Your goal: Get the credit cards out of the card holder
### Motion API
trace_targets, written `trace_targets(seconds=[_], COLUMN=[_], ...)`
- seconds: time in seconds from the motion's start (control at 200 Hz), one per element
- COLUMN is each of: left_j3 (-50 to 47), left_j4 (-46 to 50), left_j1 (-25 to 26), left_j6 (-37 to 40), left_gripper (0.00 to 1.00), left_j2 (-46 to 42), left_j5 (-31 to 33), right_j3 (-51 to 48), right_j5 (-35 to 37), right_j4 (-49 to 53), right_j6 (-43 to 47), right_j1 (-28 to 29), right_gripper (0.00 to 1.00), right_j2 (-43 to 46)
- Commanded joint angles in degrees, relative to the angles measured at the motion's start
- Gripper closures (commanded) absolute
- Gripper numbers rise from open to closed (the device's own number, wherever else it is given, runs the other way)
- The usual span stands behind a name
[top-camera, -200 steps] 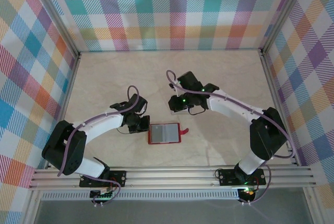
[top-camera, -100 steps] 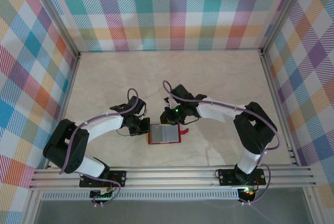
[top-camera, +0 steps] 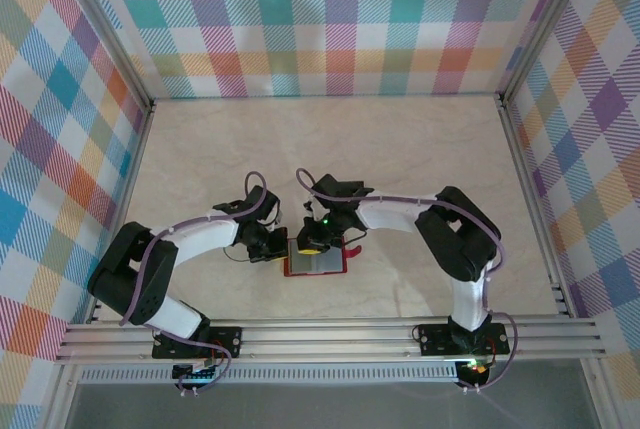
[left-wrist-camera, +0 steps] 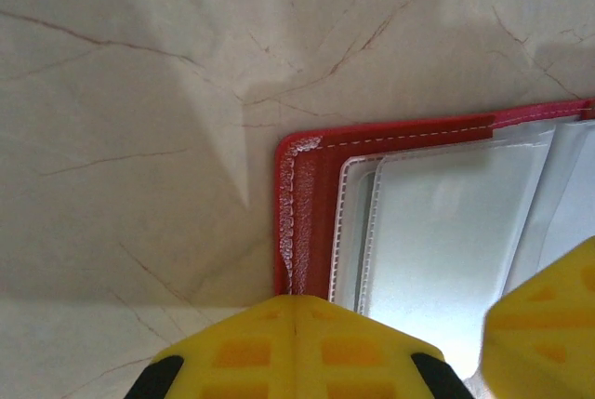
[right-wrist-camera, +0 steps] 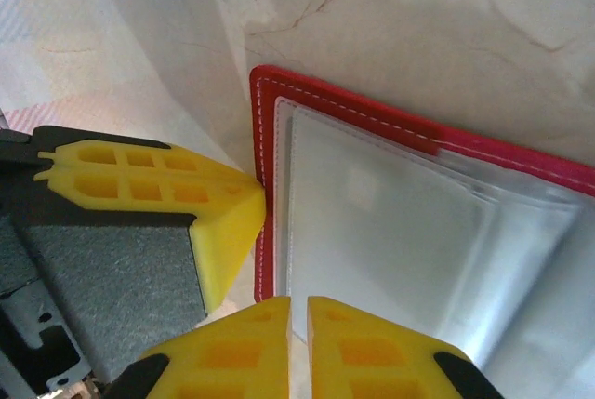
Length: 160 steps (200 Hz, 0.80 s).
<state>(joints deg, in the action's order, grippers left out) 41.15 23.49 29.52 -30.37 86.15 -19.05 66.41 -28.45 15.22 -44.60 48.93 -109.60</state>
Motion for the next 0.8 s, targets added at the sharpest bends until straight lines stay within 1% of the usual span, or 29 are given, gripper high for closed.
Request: trace_targets(seconds=[0.0, 0.31, 0.39, 0.535, 0.66, 0.795], left_j3=[-1.17, -0.82, -0.74, -0.72, -0.92, -0.89], left_j4=[0.50, 0.91, 0.93, 1.45, 1.53, 1.41], left_j1=[-0.76, -0.95, -0.95, -0.95, -1.03, -1.04], left_j6=[0.70, 0.75, 0.97, 1.20, 1.22, 0.88], left_gripper=[0.99, 0.99, 0.99, 0.99, 0.99, 0.99], left_j2=[0.65, 0.38, 0.66, 0.79, 0.69, 0.51], left_j5=[-0.51, -0.39, -0.24, 0.10, 0.15, 0.08], right_j3=[2.28, 3.03, 2.77, 3.01, 3.59, 4.62], right_j5=[-1.94, -0.67, 0.31, 4.07, 5.51, 9.03], right_j4=[-1.24, -0.66, 0.96, 6.88, 10.58, 14.75], right_j6=[-1.08, -1.47, -0.74, 1.63, 3.34, 4.42], right_j1=[1.07, 1.70, 1.70, 1.71, 1.79, 2.23], right_gripper=[0.85, 0.80, 0.81, 0.80, 0.72, 0.67], right_j2=[-1.76, -5.60, -5.71, -5.10, -4.59, -3.59])
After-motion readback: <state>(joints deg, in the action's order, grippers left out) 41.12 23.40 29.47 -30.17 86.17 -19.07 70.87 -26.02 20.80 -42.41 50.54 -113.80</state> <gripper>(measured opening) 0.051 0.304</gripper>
